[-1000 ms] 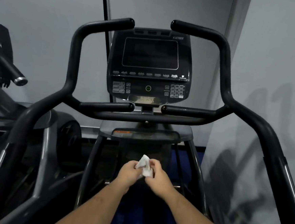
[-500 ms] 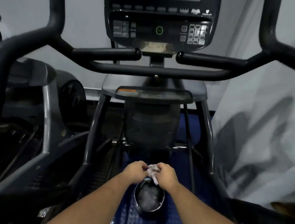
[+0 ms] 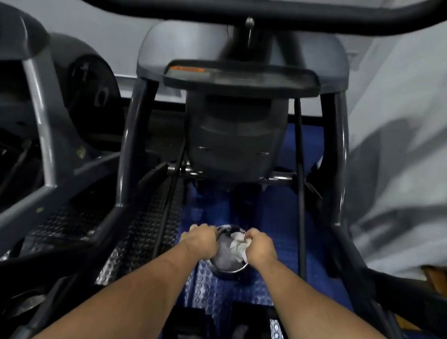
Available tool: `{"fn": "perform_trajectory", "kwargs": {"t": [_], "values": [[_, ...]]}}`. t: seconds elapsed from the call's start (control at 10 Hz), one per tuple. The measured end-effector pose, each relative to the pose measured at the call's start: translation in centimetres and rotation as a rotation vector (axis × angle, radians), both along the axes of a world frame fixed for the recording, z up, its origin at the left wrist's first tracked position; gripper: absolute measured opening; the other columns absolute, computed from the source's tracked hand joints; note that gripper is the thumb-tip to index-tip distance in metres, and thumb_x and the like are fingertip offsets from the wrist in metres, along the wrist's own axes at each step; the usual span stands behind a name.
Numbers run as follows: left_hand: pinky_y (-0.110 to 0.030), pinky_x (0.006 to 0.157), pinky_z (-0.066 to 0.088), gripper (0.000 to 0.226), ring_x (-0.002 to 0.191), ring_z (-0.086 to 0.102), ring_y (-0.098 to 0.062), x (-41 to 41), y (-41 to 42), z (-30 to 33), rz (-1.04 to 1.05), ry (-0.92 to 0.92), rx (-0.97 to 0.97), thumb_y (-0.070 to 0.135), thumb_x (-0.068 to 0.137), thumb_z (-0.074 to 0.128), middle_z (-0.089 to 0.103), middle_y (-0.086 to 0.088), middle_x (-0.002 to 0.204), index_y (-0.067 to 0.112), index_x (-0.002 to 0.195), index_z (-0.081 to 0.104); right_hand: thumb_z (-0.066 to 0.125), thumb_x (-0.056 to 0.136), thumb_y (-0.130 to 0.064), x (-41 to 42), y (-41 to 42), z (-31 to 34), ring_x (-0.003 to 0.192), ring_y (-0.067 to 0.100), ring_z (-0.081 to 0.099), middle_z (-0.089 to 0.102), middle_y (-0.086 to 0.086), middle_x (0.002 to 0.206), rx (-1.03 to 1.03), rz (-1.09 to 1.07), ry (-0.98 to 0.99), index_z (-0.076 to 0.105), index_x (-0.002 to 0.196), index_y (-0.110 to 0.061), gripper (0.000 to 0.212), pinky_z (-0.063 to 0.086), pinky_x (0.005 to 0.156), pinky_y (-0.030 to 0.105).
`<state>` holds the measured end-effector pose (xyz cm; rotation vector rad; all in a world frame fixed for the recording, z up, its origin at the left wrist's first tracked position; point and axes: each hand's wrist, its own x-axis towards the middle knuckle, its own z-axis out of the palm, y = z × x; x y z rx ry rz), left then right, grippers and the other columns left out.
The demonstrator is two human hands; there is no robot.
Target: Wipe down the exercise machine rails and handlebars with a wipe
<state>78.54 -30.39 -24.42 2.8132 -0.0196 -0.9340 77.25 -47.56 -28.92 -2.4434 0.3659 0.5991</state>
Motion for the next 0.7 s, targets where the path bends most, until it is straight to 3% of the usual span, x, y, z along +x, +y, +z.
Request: {"fn": "perform_trajectory", "kwargs": {"t": [0.1, 0.3, 0.4, 0.5, 0.7], "values": [[-0.048, 0.104, 0.04, 0.044, 0.129, 0.041, -0.03, 1.0, -0.4, -1.8, -0.004, 0.002, -0.001, 0.032, 0.094, 0.046, 0.05, -0.003, 0.138, 0.024, 0.137, 0.05, 0.057, 0.091, -0.01, 1.2, -0.2, -1.9, 0.103, 0.024, 0.065, 0.067, 0.009, 0.119, -0.001, 0.012, -0.003, 0.067, 0.12, -0.019, 0.032, 0.053, 0.085, 0.026], [-0.048, 0.104, 0.041, 0.045, 0.126, 0.044, -0.031, 1.9, -0.7, -5.8, 0.011, 0.017, -0.028, 0.028, 0.091, 0.049, 0.052, -0.006, 0.135, 0.023, 0.136, 0.052, 0.051, 0.095, -0.004, 3.1, -0.3, -4.6, 0.123, 0.032, 0.055, 0.059, 0.015, 0.132, 0.029, 0.046, 0.01, 0.061, 0.132, -0.012, 0.038, 0.043, 0.099, 0.032], [-0.048, 0.106, 0.04, 0.045, 0.127, 0.043, -0.031, 2.3, -0.6, -7.6, 0.018, 0.024, -0.032, 0.027, 0.092, 0.048, 0.051, -0.005, 0.136, 0.024, 0.137, 0.051, 0.05, 0.095, -0.002, 3.7, 0.5, -6.0, 0.128, 0.031, 0.051, 0.052, 0.013, 0.142, 0.046, 0.016, -0.012, 0.05, 0.145, -0.019, 0.053, 0.041, 0.102, 0.031], [-0.047, 0.105, 0.041, 0.046, 0.126, 0.043, -0.03, 2.8, -0.5, -9.0, 0.032, 0.029, -0.052, 0.027, 0.092, 0.047, 0.052, -0.004, 0.135, 0.026, 0.138, 0.05, 0.048, 0.095, 0.001, 4.1, 1.0, -7.7, 0.129, 0.029, 0.051, 0.047, 0.01, 0.148, 0.05, -0.055, -0.029, 0.043, 0.151, -0.023, 0.061, 0.041, 0.103, 0.03], [-0.047, 0.103, 0.043, 0.047, 0.122, 0.047, -0.031, 2.7, 0.3, -11.4, 0.05, 0.034, -0.064, 0.03, 0.088, 0.049, 0.054, -0.006, 0.132, 0.025, 0.135, 0.052, 0.053, 0.094, -0.006, 3.5, 1.2, -8.8, 0.123, 0.03, 0.056, 0.052, 0.012, 0.141, 0.016, -0.056, 0.023, 0.055, 0.141, -0.012, 0.047, 0.043, 0.095, 0.027]]}}
